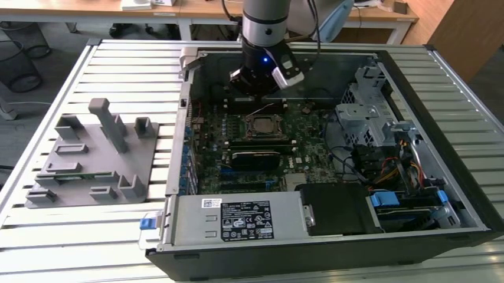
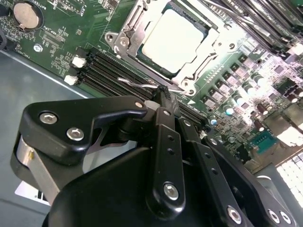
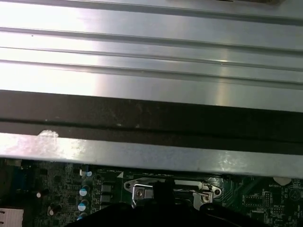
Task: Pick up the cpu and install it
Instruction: 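Install the first cpu locking lever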
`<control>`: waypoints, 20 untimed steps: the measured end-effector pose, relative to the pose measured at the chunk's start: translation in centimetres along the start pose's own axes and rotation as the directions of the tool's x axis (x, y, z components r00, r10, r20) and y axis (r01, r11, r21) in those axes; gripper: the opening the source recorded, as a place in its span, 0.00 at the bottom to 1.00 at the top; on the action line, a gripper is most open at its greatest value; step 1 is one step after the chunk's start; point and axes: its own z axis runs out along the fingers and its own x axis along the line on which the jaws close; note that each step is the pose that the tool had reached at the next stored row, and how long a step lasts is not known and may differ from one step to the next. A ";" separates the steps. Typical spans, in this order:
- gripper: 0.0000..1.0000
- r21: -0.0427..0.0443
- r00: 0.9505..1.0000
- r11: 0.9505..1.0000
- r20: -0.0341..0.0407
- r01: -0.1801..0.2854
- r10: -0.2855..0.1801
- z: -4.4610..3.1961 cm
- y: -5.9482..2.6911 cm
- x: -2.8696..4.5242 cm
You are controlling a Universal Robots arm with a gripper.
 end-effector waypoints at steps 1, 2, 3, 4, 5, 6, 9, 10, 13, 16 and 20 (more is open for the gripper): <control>0.11 0.000 1.000 1.000 0.000 0.000 0.000 0.04 0.06 -0.08; 0.11 0.000 1.000 1.000 0.000 0.000 0.000 0.08 0.11 -0.13; 0.11 0.000 1.000 1.000 0.000 0.000 0.000 0.13 0.16 -0.18; 0.11 0.000 1.000 1.000 0.000 0.000 0.000 0.17 0.21 -0.23; 0.11 0.000 1.000 1.000 0.000 0.000 0.000 0.22 0.24 -0.27; 0.11 0.000 1.000 1.000 0.000 0.000 0.000 0.25 0.27 -0.33; 0.11 0.000 1.000 1.000 0.000 0.000 0.000 0.38 0.35 -0.54; 0.11 0.000 1.000 1.000 0.000 0.000 0.000 0.42 0.37 -0.59; 0.11 0.000 1.000 1.000 0.000 0.000 0.000 0.54 0.41 -0.74; 0.11 0.000 1.000 1.000 0.000 0.000 0.000 0.63 0.45 -0.91; 0.11 0.000 1.000 1.000 0.000 0.000 0.000 0.71 0.45 -1.12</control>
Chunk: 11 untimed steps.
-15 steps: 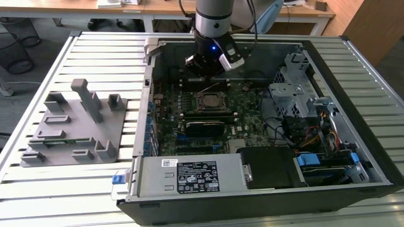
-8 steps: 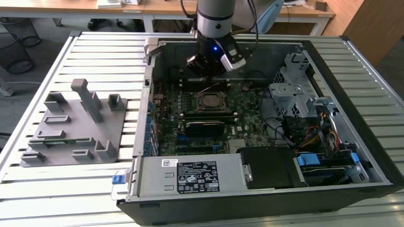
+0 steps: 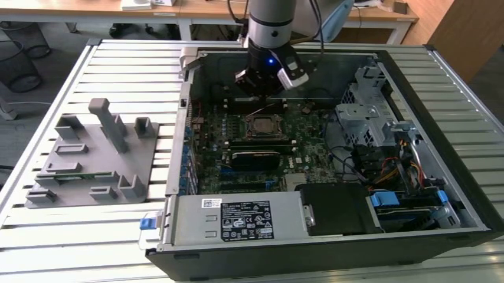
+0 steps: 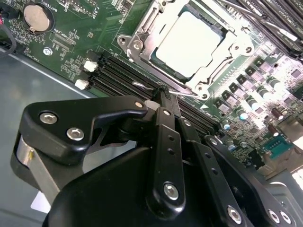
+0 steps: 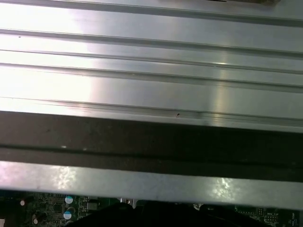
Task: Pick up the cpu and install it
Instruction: 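Install the first cpu locking lever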
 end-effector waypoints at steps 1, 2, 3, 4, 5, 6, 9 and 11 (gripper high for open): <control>0.11 0.000 1.000 1.000 0.000 0.000 0.000 0.02 0.00 -0.06; 0.11 0.000 1.000 1.000 0.000 0.000 0.000 0.05 0.00 -0.11; 0.11 0.000 1.000 1.000 0.000 0.000 0.000 0.07 0.00 -0.17; 0.11 0.000 1.000 1.000 0.000 0.000 0.000 0.10 -0.01 -0.21; 0.11 0.000 1.000 1.000 0.000 0.000 0.000 0.13 -0.01 -0.26; 0.11 0.000 1.000 1.000 0.000 0.000 0.000 0.16 -0.02 -0.33; 0.11 0.000 1.000 1.000 0.000 0.000 0.000 0.25 -0.01 -0.55; 0.11 0.000 1.000 1.000 0.000 0.000 0.000 0.32 0.03 -0.70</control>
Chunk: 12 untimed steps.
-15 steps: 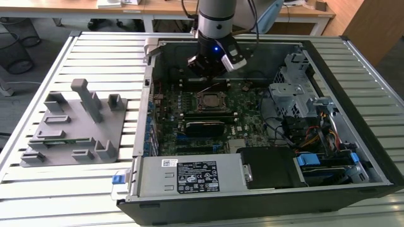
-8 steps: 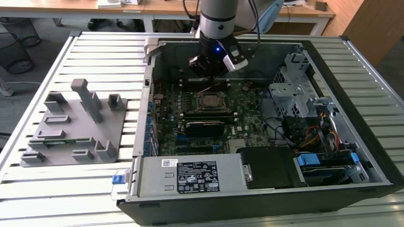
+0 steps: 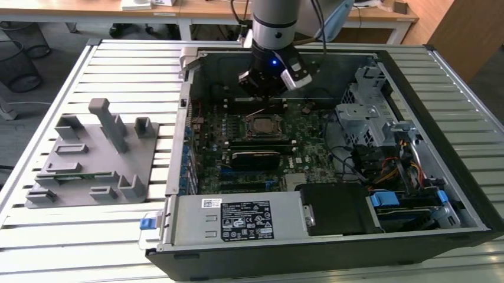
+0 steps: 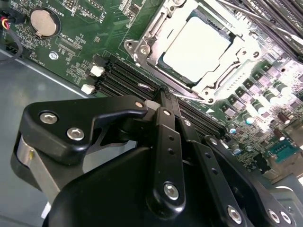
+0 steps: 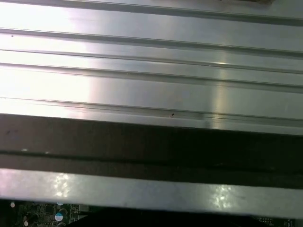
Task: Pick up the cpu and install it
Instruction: 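Install the first cpu locking lever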
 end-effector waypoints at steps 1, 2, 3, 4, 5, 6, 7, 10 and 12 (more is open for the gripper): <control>0.11 0.000 1.000 1.000 0.000 0.000 0.000 0.04 0.02 -0.07; 0.11 0.000 1.000 1.000 0.000 0.000 0.000 0.07 0.03 -0.16; 0.11 0.000 1.000 1.000 0.000 0.000 0.000 0.11 0.05 -0.24; 0.11 0.000 1.000 1.000 0.000 0.000 0.000 0.15 0.06 -0.31; 0.11 0.000 1.000 1.000 0.000 0.000 0.000 0.19 0.07 -0.36; 0.11 0.000 1.000 1.000 0.000 0.000 0.000 0.24 0.07 -0.39; 0.11 0.000 1.000 1.000 0.000 0.000 0.000 0.30 0.08 -0.43; 0.11 0.000 1.000 1.000 0.000 0.000 0.000 0.48 0.07 -0.51; 0.11 0.000 1.000 1.000 0.000 0.000 0.000 0.58 0.06 -0.58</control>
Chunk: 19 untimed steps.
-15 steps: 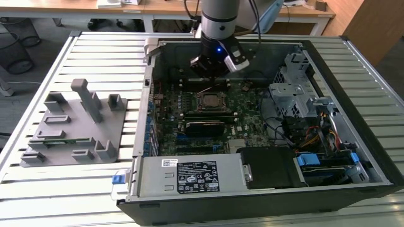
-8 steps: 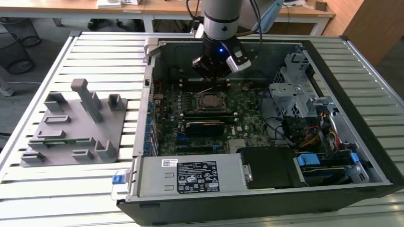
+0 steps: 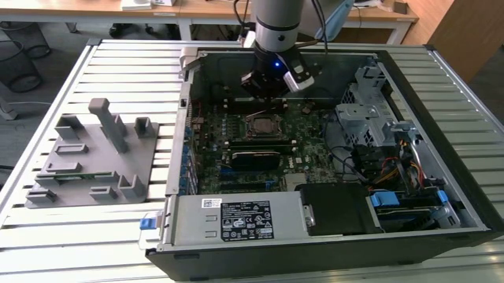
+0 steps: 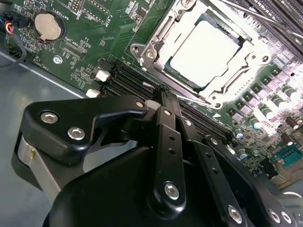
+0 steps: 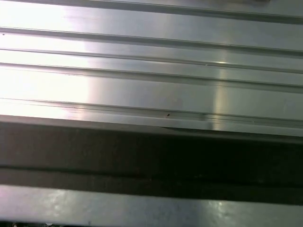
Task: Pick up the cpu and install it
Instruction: 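Install the first cpu locking lever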
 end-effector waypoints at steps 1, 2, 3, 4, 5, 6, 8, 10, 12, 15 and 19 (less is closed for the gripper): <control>0.11 0.000 1.000 1.000 0.000 0.000 0.000 0.06 0.00 -0.03; 0.11 0.000 1.000 1.000 0.000 0.000 0.000 0.11 -0.01 -0.04; 0.11 0.000 1.000 1.000 0.000 0.000 0.000 0.18 -0.01 -0.05; 0.11 0.000 1.000 1.000 0.000 0.000 0.000 0.24 -0.02 -0.06; 0.11 0.000 1.000 1.000 0.000 0.000 0.000 0.30 -0.02 -0.06; 0.11 0.000 1.000 1.000 0.000 0.000 0.000 0.36 -0.03 -0.08; 0.11 0.000 1.000 1.000 0.000 -0.001 0.001 0.42 -0.04 -0.17; 0.11 0.000 1.000 1.000 0.000 -0.007 0.007 0.48 -0.04 -0.23; 0.11 0.000 1.000 1.000 0.000 -0.011 0.011 0.54 -0.05 -0.26; 0.11 0.000 1.000 1.000 0.000 -0.011 0.011 0.67 -0.05 -0.26; 0.11 0.000 1.000 1.000 0.000 -0.011 0.011 0.84 -0.06 -0.27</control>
